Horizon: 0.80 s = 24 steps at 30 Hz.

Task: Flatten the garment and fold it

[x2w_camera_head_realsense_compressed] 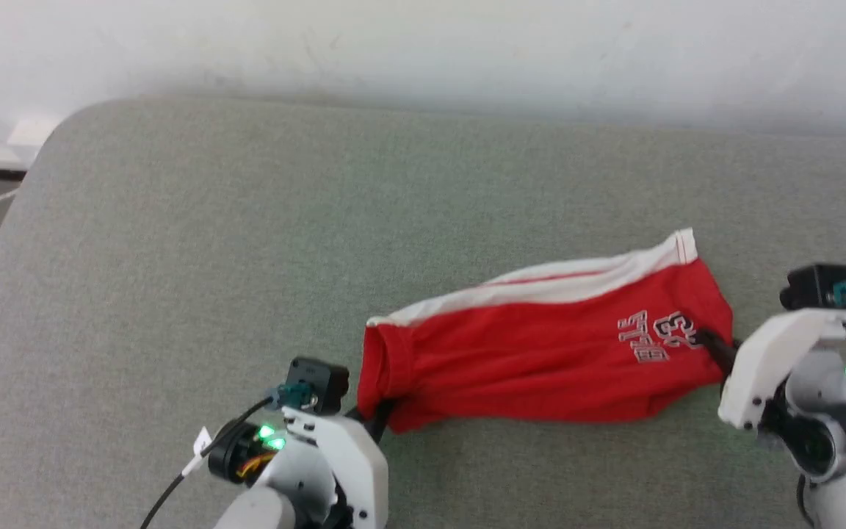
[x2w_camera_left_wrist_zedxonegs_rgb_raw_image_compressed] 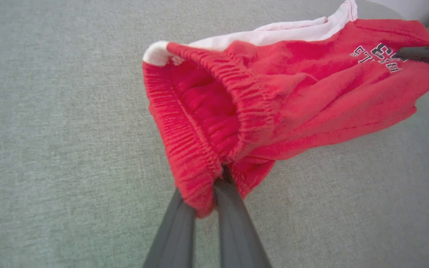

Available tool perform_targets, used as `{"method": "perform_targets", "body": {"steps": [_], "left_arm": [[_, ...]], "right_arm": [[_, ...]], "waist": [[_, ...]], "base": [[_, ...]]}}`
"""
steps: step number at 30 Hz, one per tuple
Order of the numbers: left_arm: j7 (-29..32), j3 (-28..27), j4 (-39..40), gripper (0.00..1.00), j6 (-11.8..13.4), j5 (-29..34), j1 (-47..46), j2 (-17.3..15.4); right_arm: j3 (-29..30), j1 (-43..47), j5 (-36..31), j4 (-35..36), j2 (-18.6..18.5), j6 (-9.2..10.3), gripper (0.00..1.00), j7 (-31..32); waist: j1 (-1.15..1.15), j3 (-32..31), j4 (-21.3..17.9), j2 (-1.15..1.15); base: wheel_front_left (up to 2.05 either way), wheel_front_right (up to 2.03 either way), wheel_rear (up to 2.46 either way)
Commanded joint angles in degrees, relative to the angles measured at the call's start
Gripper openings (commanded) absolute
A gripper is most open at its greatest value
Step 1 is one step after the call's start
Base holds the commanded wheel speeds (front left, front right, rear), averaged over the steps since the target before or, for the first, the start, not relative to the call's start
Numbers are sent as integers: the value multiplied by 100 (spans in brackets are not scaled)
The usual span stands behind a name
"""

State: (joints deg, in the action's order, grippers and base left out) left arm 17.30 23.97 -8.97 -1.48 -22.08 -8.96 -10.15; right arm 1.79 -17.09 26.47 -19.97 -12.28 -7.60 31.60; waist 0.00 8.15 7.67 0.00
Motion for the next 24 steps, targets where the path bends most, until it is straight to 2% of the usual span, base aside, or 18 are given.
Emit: {"method": "perform_targets", "body": {"steps": [1,13,17,23,24], "left_arm": [[22,5,41,0,-28,-34,94,-55],[491,85,290,0,-152,-430,855,-355],[568,135,130,0,-178,-539,1003,-352],[493,177,-200,0,-214,-601,963,-287],[475,188,-243,57,-220,-596,943,-281]], "right_arm": [[45,120,46,74,22,11,0,23],[558,1957,-73,1649,673,11,0,426],[507,2226,-403,1698,717,11,0,347],[487,2230,-676,1372,698,11,0,71],[487,2216,-694,1311,690,11,0,46]], "waist": [[0,-230,-153,0],[0,-605,-372,0],[0,-579,-420,0],[0,-526,-396,0],[0,-527,-385,0]], "base": [[0,0,0],[0,0,0],[0,0,0],[0,0,0],[0,0,0]]}}
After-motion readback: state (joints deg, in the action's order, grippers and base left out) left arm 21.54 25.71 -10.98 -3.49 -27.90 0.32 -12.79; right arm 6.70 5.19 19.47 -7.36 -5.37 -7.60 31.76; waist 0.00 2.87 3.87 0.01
